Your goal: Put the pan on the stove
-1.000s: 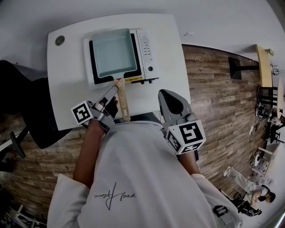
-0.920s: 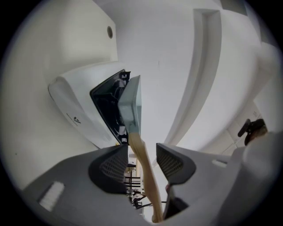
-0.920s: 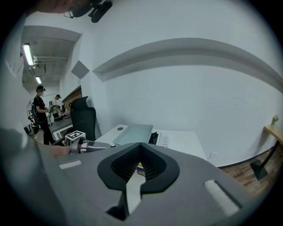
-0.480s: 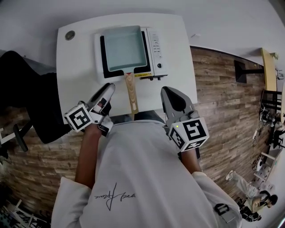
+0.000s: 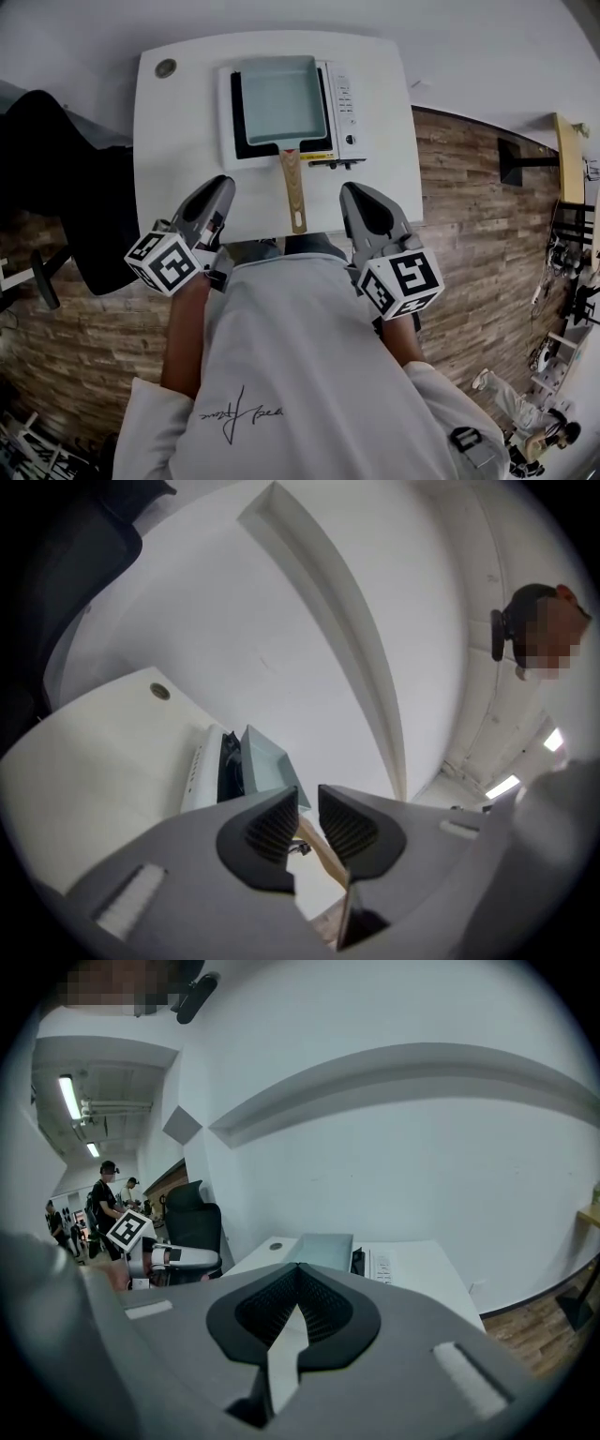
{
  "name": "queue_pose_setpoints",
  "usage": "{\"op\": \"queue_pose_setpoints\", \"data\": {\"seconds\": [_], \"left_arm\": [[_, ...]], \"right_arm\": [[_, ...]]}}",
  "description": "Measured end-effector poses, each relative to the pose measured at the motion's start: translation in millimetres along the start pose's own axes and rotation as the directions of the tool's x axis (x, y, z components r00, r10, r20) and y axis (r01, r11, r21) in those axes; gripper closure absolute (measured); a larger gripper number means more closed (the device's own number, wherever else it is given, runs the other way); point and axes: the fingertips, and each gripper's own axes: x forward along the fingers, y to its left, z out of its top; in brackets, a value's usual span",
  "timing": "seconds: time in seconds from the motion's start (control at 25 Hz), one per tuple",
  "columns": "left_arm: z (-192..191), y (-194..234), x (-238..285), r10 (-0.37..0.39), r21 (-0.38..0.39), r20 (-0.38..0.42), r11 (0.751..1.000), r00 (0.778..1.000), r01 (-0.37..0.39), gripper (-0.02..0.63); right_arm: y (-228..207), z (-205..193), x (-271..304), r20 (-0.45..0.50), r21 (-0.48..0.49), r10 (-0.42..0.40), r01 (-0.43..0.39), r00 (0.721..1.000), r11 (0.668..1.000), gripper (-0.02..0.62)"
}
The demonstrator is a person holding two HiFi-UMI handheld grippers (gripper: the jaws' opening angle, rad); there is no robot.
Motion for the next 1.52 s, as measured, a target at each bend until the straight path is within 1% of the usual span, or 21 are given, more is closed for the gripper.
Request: {"op": "queue_pose_setpoints", "data": {"seconds": [0.12,0.16,0.2,0.24,0.4,0.52,0.68,0.88,1.04,1.2,1.4,1.52], "left_arm": [[8.7,2.5,-11.2,0.028,0.053,0.045,0.998,0.999,-0.030,0.496],[11.9,3.3,-15.1,0.038,0.072,0.062,0.996,0.997,-0.042,0.511],[15.0,3.5,-19.1,0.048,0.092,0.076,0.994,0.996,-0.055,0.542],[18.0,3.1,-22.7,0.058,0.113,0.085,0.991,0.995,-0.067,0.551],[24.8,-1.1,-30.9,0.090,0.191,0.100,0.976,0.991,-0.108,0.551],[25.4,-8.0,-35.9,0.101,0.239,0.097,0.963,0.990,-0.122,0.552],[27.3,-18.8,-37.4,0.097,0.290,0.109,0.949,0.989,-0.125,0.552],[21.4,-30.8,-27.1,0.074,0.301,0.087,0.949,0.993,-0.097,0.552],[21.1,-35.0,-24.5,0.076,0.315,0.082,0.944,0.994,-0.098,0.552],[21.1,-32.5,-24.8,0.093,0.316,0.085,0.942,0.992,-0.115,0.551],[16.4,-26.4,-25.7,0.133,0.326,0.051,0.935,0.990,-0.142,0.551],[14.2,-24.1,-25.4,0.142,0.324,0.045,0.934,0.989,-0.149,0.551]], "right_arm": [[3.4,2.7,3.0,-0.002,-0.005,0.008,-0.009,1.000,1.000,0.598],[4.2,3.6,3.9,-0.002,-0.007,0.012,-0.012,1.000,1.000,0.598],[4.9,4.7,4.4,-0.002,-0.009,0.016,-0.016,1.000,1.000,0.598],[4.8,5.8,4.3,-0.002,-0.012,0.019,-0.019,1.000,1.000,0.598],[-5.0,13.6,1.3,-0.004,-0.036,0.014,-0.014,1.000,0.999,0.598],[-12.4,18.0,-2.4,0.005,-0.049,0.015,-0.015,1.000,0.999,0.598],[-13.1,23.4,-8.0,0.006,-0.062,0.051,-0.050,0.999,0.997,0.598],[-15.2,22.3,-14.6,-0.016,-0.090,0.084,-0.085,0.996,0.992,0.598],[-12.3,21.2,-16.4,-0.023,-0.079,0.130,-0.132,0.991,0.988,0.598],[-10.7,20.1,-17.5,-0.022,-0.061,0.140,-0.141,0.990,0.988,0.598],[-10.2,20.6,-19.3,-0.012,-0.067,0.131,-0.132,0.991,0.989,0.598],[-5.7,17.3,-20.9,-0.026,-0.079,0.157,-0.158,0.987,0.984,0.598]]}}
